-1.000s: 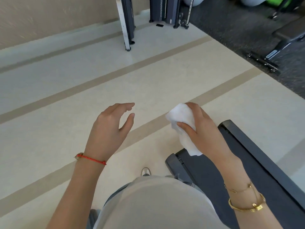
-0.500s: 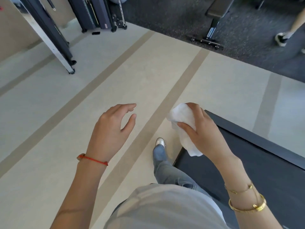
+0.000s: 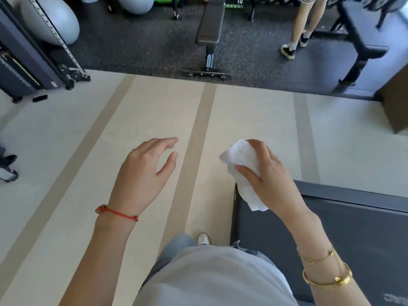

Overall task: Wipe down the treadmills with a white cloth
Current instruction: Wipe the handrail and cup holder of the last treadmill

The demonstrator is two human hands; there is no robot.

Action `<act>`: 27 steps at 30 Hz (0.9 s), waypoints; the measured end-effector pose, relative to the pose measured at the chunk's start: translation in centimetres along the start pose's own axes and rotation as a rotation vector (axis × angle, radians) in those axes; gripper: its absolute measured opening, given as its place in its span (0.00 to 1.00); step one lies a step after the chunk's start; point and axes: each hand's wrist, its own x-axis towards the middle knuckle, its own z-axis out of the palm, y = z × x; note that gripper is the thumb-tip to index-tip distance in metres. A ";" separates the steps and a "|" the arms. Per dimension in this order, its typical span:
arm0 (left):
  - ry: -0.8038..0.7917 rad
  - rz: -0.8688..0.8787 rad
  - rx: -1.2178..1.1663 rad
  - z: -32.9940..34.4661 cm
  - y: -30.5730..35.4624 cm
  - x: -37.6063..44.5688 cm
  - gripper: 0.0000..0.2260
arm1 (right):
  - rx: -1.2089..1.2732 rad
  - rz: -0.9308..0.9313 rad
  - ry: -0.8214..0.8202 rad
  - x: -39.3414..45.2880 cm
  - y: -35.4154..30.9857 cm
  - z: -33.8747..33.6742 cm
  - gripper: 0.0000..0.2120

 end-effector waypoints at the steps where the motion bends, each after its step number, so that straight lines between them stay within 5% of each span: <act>1: -0.016 0.024 -0.008 0.5 -0.3 1.9 0.12 | 0.008 0.029 0.017 1.2 0.3 -0.2 0.20; 27: -0.392 0.647 -0.188 19.4 -1.5 53.2 0.11 | -0.036 0.578 0.481 36.5 10.7 -5.3 0.20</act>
